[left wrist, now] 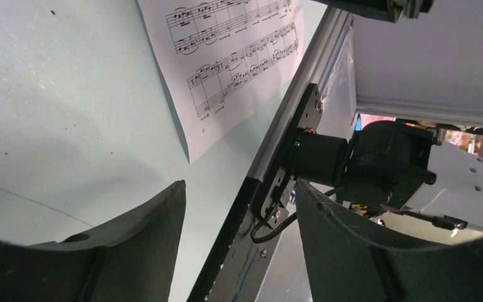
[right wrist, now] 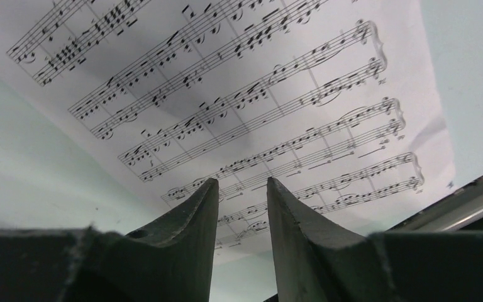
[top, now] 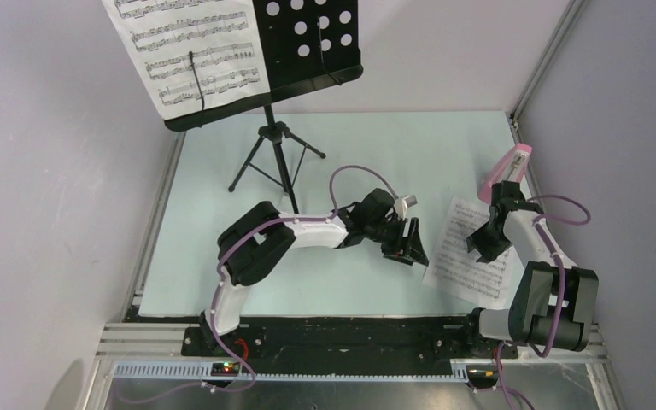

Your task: Set up the instrument practice props

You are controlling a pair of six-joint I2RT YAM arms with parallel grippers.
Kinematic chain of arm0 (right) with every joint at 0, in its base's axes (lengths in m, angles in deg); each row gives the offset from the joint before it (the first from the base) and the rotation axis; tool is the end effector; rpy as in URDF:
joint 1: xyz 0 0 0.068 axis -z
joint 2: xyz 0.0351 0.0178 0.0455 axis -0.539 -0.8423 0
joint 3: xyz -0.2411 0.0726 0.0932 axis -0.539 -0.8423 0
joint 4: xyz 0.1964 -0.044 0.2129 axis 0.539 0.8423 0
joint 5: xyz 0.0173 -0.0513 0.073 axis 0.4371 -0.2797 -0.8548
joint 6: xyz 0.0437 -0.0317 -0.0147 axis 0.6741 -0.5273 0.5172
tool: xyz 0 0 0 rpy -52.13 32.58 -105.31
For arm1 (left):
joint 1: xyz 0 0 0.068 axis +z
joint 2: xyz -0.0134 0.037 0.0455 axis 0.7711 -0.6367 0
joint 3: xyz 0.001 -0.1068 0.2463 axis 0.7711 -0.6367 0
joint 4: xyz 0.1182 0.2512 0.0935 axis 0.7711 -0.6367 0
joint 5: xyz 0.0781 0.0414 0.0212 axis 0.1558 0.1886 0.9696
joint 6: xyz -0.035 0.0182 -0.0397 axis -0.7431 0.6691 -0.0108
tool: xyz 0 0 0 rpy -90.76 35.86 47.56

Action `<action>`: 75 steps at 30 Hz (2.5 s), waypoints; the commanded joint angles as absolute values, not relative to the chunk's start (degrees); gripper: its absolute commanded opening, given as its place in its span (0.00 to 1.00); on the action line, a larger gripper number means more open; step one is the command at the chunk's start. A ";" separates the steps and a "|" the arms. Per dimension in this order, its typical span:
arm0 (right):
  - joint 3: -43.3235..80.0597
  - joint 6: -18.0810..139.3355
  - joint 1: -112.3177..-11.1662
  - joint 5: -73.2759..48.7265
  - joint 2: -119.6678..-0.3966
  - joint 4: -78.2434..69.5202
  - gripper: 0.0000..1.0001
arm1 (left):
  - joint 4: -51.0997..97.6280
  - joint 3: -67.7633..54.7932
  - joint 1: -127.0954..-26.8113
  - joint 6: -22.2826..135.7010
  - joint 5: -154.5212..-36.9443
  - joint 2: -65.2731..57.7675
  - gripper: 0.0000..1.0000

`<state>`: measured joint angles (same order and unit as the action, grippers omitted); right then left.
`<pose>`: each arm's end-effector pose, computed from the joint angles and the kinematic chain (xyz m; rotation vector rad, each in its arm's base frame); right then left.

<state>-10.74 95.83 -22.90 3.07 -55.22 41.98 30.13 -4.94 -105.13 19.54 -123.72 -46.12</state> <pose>0.2511 -0.0482 0.1704 1.2767 2.5815 -0.0928 0.2524 -0.3956 0.1323 0.5674 2.5348 -1.5636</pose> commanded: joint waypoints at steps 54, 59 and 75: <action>-17.54 94.93 -25.33 -10.50 -55.01 28.31 0.35 | 20.57 16.17 -109.21 -0.53 -120.55 -64.55 0.56; -17.55 94.82 -25.49 -10.93 -55.91 27.63 0.34 | 20.82 16.58 -109.00 -2.54 -119.67 -65.09 0.49; -17.55 93.28 -24.83 -14.51 -58.03 25.76 0.33 | 19.80 20.69 -108.65 1.66 -116.28 -69.71 0.19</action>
